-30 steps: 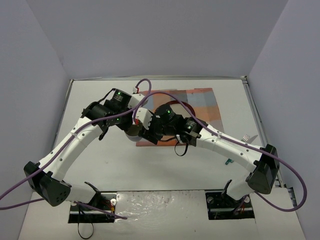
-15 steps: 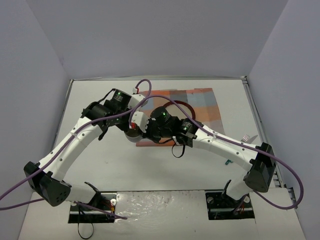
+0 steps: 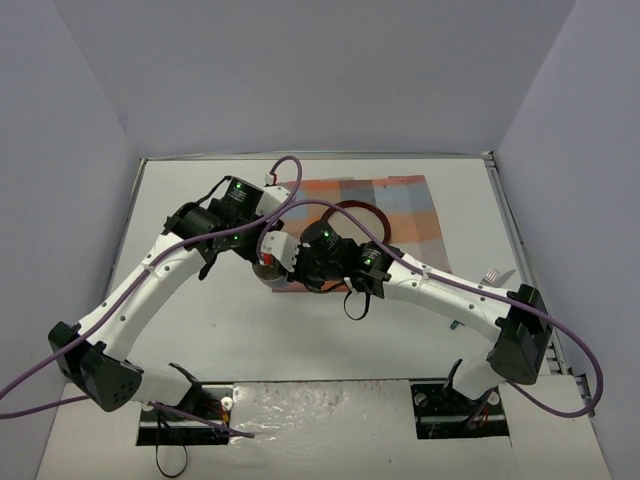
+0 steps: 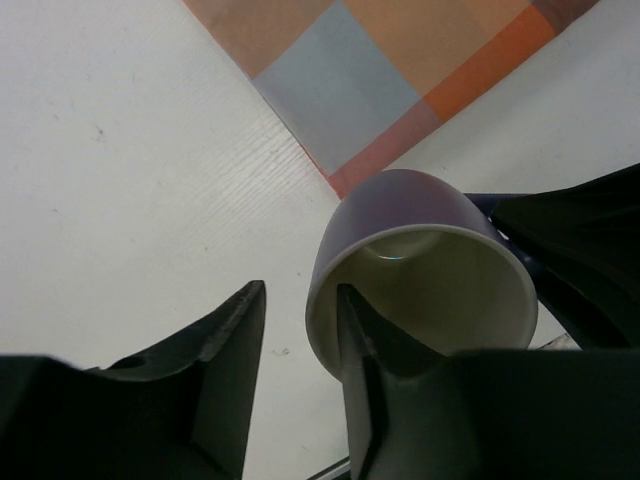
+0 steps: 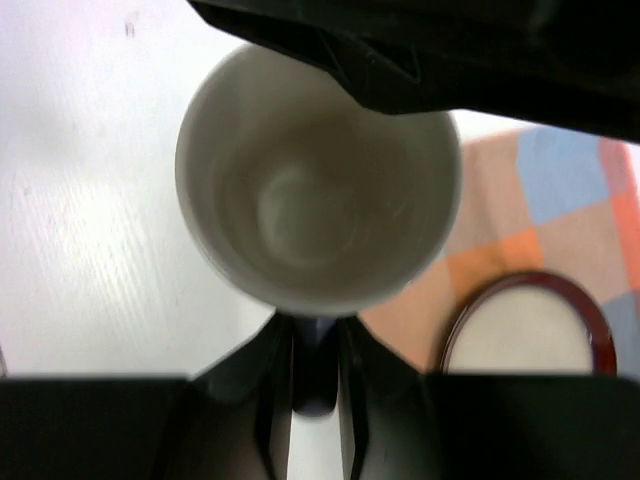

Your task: Set the dinner table for one person

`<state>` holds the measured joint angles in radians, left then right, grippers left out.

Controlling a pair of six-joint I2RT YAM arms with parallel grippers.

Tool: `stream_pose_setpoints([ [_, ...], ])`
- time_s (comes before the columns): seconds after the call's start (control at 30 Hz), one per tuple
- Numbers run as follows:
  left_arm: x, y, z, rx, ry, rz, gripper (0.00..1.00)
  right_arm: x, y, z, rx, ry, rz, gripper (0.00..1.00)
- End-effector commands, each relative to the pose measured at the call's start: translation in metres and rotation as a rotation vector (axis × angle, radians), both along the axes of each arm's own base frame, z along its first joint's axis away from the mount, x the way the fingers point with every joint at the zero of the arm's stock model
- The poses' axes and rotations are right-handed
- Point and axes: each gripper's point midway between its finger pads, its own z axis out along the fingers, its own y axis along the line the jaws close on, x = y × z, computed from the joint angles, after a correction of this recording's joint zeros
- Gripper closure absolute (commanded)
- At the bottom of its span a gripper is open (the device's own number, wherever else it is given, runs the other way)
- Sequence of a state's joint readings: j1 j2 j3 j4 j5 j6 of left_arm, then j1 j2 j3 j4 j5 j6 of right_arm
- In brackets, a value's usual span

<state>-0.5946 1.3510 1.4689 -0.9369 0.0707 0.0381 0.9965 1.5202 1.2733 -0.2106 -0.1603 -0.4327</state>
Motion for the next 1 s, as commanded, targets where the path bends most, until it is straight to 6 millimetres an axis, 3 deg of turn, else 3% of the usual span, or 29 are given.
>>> stream_pose_setpoints([
  [0.0,0.008,-0.008,0.045,-0.091,-0.139,0.004,0.66,0.009,-0.005,0.016,0.053,-0.059,-0.049,1.00],
  [0.2,0.011,-0.001,0.044,-0.083,-0.153,0.035,0.59,0.012,-0.021,0.017,0.084,-0.057,-0.089,1.00],
  [0.3,0.018,0.012,0.039,-0.086,-0.150,0.086,0.44,0.016,-0.038,0.014,0.100,-0.049,-0.134,1.00],
  [0.43,0.023,0.019,0.031,-0.108,-0.134,0.112,0.32,0.015,-0.049,0.017,0.133,-0.040,-0.155,1.00],
  [0.6,0.035,0.028,0.015,-0.166,-0.117,0.193,0.12,0.030,-0.074,0.024,0.176,-0.045,-0.233,1.00],
  [0.73,0.050,0.055,0.003,-0.178,-0.127,0.306,0.03,0.055,-0.105,0.034,0.208,-0.067,-0.330,1.00],
  [0.97,0.069,0.100,-0.014,-0.172,-0.176,0.495,0.03,0.127,-0.177,0.058,0.243,-0.119,-0.504,1.00],
])
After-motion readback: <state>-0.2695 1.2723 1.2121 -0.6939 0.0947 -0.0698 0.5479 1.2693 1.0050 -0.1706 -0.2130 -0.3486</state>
